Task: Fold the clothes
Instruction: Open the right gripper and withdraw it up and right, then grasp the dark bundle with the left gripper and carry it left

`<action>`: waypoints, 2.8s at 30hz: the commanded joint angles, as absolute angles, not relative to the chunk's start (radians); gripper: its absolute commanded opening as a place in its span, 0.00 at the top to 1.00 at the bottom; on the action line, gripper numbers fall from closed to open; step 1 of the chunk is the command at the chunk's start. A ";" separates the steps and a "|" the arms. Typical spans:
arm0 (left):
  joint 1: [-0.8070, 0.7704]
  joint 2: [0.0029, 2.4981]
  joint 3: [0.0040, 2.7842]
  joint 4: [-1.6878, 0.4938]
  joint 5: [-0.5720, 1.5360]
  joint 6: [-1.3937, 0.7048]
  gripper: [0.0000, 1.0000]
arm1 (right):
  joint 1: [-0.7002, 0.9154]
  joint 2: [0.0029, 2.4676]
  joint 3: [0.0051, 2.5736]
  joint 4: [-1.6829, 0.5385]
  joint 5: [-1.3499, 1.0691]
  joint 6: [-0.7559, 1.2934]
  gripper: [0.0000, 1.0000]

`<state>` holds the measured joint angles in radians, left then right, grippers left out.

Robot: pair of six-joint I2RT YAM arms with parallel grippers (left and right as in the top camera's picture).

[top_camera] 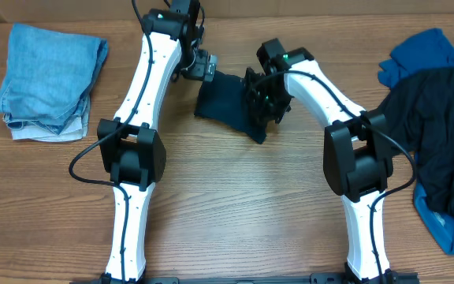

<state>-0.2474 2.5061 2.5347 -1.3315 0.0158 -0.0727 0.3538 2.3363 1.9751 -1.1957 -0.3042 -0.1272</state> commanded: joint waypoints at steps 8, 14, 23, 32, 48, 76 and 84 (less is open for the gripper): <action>-0.251 2.492 2.573 -1.296 0.027 -0.079 0.00 | 0.297 2.336 2.440 -1.377 -0.242 -0.126 0.00; -0.251 2.492 2.572 -1.320 0.056 -0.082 0.00 | 0.108 2.336 2.442 -1.443 -0.128 0.083 0.00; -0.265 2.498 2.344 -1.227 0.218 -0.037 0.00 | -0.079 2.336 2.439 -1.510 -0.139 0.083 0.00; -0.269 2.498 2.170 -1.078 0.386 0.094 0.00 | -0.079 2.336 2.391 -1.495 -0.139 0.083 0.00; -0.273 2.498 2.367 -1.155 0.317 -0.001 0.96 | -0.079 2.336 2.340 -1.476 -0.159 0.083 0.00; 0.290 2.413 2.556 -0.966 0.440 -0.561 0.96 | -0.079 2.336 2.340 -1.491 -0.159 0.083 0.00; 0.425 2.301 2.556 -0.968 0.418 -0.565 0.96 | -0.079 2.336 2.340 -1.496 -0.159 0.083 0.00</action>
<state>0.3763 2.3985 2.5156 -0.9249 0.4278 -0.5686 -0.0826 2.3367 2.3466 -1.5021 -0.1532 0.0784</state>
